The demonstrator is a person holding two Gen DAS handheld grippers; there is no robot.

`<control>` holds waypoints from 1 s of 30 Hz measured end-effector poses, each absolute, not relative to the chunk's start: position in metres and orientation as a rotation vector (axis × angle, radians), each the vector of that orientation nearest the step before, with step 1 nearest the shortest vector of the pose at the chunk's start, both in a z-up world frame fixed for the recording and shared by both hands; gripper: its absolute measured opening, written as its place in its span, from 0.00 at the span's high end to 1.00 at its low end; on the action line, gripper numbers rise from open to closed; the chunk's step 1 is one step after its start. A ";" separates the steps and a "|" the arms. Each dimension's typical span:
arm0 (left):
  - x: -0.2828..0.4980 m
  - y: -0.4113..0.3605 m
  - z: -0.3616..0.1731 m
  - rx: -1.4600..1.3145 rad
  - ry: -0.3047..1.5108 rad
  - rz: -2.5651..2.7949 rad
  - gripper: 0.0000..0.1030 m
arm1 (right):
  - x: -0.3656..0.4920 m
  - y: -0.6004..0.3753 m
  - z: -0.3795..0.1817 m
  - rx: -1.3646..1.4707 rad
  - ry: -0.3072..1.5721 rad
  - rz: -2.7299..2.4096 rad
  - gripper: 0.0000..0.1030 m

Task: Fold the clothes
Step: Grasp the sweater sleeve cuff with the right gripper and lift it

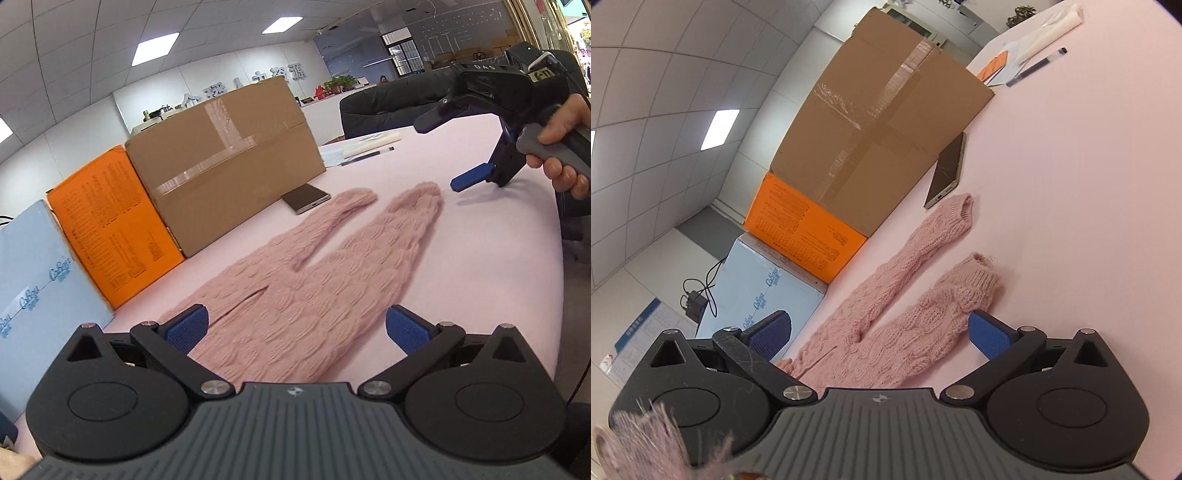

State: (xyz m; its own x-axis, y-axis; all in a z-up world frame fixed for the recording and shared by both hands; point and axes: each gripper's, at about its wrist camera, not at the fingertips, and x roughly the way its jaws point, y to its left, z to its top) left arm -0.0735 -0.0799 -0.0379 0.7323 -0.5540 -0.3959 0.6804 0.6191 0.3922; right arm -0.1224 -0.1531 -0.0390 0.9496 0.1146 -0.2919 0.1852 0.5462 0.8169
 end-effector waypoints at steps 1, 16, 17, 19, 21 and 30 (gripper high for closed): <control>-0.075 -0.089 -0.039 0.549 0.248 -0.730 0.00 | -0.122 -0.156 -0.039 1.005 0.340 -0.045 0.00; -0.073 -0.190 -0.051 0.580 0.284 -0.809 0.00 | -0.073 -0.163 -0.035 0.853 0.554 -0.064 0.00; -0.070 -0.194 -0.054 0.581 0.298 -0.810 0.00 | -0.072 -0.165 -0.036 0.860 0.546 -0.064 0.00; -0.066 -0.201 -0.061 0.602 0.343 -0.810 0.00 | -0.070 -0.169 -0.038 0.874 0.528 -0.064 0.00; -0.065 -0.198 -0.060 0.576 0.339 -0.818 0.00 | -0.072 -0.171 -0.039 0.889 0.504 -0.070 0.00; -0.064 -0.197 -0.061 0.570 0.352 -0.815 0.00 | -0.077 -0.188 -0.057 0.916 0.520 -0.100 0.91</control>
State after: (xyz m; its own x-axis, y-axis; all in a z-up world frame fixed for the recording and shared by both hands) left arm -0.0645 -0.1973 -0.0614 0.6410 -0.5812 -0.5014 0.7635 0.5495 0.3392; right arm -0.0774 -0.1879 -0.0574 0.8725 0.1347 -0.4696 0.2989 0.6133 0.7311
